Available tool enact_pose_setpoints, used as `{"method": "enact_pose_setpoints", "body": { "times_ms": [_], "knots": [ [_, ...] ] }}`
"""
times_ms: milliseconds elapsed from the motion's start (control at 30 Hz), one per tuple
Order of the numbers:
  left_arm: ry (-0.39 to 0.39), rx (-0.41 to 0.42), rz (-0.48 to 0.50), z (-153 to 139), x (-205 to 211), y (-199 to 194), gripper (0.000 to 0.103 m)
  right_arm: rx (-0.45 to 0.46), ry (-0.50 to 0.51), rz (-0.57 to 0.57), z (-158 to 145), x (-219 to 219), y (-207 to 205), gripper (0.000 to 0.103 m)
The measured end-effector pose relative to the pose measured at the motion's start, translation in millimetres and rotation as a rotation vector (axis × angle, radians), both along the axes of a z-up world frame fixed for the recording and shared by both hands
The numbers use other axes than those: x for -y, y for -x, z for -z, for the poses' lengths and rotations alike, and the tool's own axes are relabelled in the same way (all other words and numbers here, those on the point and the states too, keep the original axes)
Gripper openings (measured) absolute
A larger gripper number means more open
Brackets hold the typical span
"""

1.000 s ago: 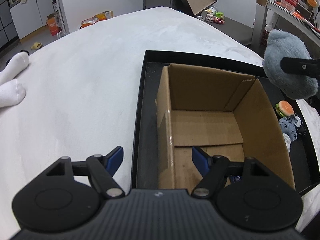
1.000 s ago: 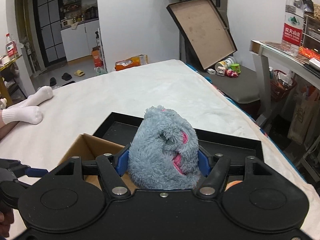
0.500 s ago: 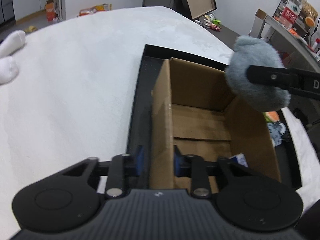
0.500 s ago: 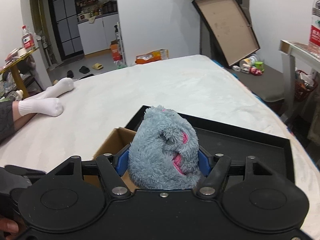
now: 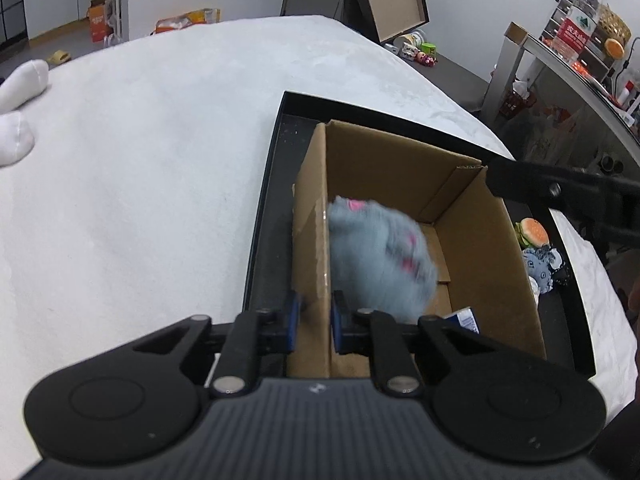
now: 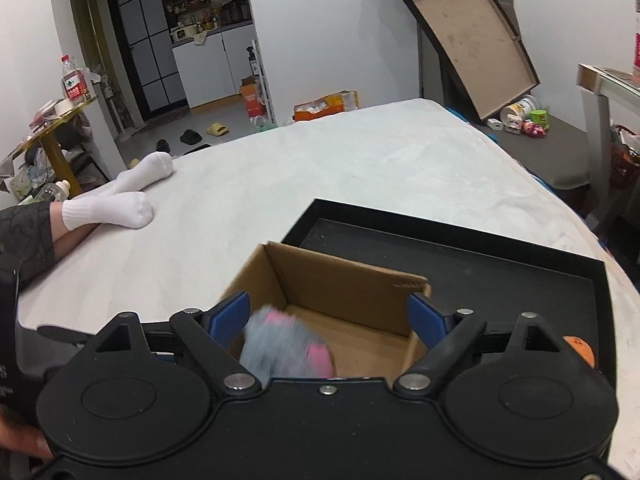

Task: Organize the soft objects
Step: 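Carry the grey plush mouse with the right tool and release it into the cardboard box, then grasp the white crumpled bundle with the right tool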

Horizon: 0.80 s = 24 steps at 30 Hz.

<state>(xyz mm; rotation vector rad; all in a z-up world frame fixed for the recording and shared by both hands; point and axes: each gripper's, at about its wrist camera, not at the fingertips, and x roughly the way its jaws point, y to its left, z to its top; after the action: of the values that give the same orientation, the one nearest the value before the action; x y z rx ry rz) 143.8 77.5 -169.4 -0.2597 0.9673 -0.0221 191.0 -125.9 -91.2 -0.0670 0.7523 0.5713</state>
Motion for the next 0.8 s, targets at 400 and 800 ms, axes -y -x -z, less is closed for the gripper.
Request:
{"method": "enact_pose_setpoints", "body": {
  "times_ms": [400, 800],
  "knots": [
    [-0.069, 0.014, 0.005, -11.1, 15.4, 0.1, 0.058, 0.005, 0.040, 0.091, 8.4, 44.7, 11.1, 0.088],
    [-0.139, 0.053, 0.014, -18.3, 33.7, -4.2, 0.073, -0.031, 0.096, 0.202, 39.0, 84.2, 10.0, 0.086]
  ]
}}
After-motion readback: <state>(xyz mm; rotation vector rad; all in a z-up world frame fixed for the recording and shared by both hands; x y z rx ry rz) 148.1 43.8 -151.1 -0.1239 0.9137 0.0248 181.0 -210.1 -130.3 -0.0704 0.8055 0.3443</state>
